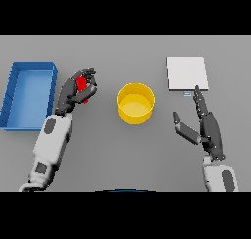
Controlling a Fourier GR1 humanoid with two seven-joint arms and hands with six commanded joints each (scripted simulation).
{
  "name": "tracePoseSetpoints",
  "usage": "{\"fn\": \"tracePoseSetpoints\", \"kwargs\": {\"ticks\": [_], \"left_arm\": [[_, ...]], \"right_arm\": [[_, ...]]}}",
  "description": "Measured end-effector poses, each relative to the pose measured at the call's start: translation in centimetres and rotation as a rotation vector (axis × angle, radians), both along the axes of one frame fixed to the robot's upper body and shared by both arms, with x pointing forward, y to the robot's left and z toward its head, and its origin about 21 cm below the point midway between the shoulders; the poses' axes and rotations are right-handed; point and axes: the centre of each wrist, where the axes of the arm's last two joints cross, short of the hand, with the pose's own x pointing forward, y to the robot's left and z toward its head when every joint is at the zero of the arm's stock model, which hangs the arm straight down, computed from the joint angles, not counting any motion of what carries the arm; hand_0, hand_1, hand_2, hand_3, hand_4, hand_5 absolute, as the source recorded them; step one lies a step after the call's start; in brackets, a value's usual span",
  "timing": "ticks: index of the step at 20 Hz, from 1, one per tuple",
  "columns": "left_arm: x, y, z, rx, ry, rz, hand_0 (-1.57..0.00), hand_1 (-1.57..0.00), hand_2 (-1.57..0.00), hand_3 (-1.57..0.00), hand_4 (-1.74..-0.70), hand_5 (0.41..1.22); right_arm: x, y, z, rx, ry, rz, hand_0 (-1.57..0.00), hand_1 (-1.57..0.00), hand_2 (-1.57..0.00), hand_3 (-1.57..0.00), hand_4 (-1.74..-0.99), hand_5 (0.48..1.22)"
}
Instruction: Pick up the red beaker and tilt it to pour out 1 green nut into yellow bowl. Pick up the yellow bowl and place it on the metallic measuring scale.
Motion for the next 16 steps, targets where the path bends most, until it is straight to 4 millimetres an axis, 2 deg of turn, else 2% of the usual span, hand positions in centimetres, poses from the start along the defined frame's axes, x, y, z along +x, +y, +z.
{"fn": "tracePoseSetpoints", "kwargs": {"ticks": [1,3,5,6,9,13,16], "left_arm": [[0.2,-0.2,0.0,0.018,-0.009,0.015,-0.86,-0.87,-0.89,-0.88,-1.44,1.003],[0.3,-0.7,-0.2,0.066,-0.032,0.025,-1.12,-1.13,-1.13,-1.13,-1.44,1.082],[0.4,-0.9,-0.3,0.05,-0.046,0.015,-1.28,-1.29,-1.29,-1.29,-1.45,1.132],[0.2,-1.1,-0.4,0.048,-0.054,0.019,-1.34,-1.34,-1.35,-1.34,-1.51,1.132],[0.2,-0.9,0.1,0.023,-0.107,0.037,-1.45,-1.45,-1.46,-1.45,-1.62,1.117],[0.4,-0.8,1.2,0.021,-0.154,0.034,-1.52,-1.52,-1.52,-1.52,-1.69,1.1],[0.9,-0.7,3.7,0.048,-0.22,0.037,-1.55,-1.55,-1.55,-1.55,-1.72,1.097]], "right_arm": [[-0.2,-0.4,0.1,0.005,-0.001,-0.001,0.0,0.0,0.0,0.0,-1.283,0.683],[-0.3,-0.3,0.1,0.006,0.004,0.002,0.0,0.0,0.0,0.0,-1.29,0.684],[-0.1,-0.2,-0.1,0.014,0.006,0.01,0.0,0.0,0.0,0.0,-1.293,0.682],[0.0,-0.4,-0.1,0.013,-0.004,0.007,0.0,0.0,0.0,0.0,-1.296,0.681],[0.2,0.2,0.0,0.011,-0.001,0.023,0.0,0.0,0.0,0.0,-1.288,0.679],[0.1,0.2,-0.1,-0.014,-0.016,0.024,0.0,0.0,0.0,0.0,-1.254,0.667],[0.2,0.4,-0.4,-0.022,-0.007,0.025,0.0,0.0,0.0,0.0,-1.25,0.672]]}}
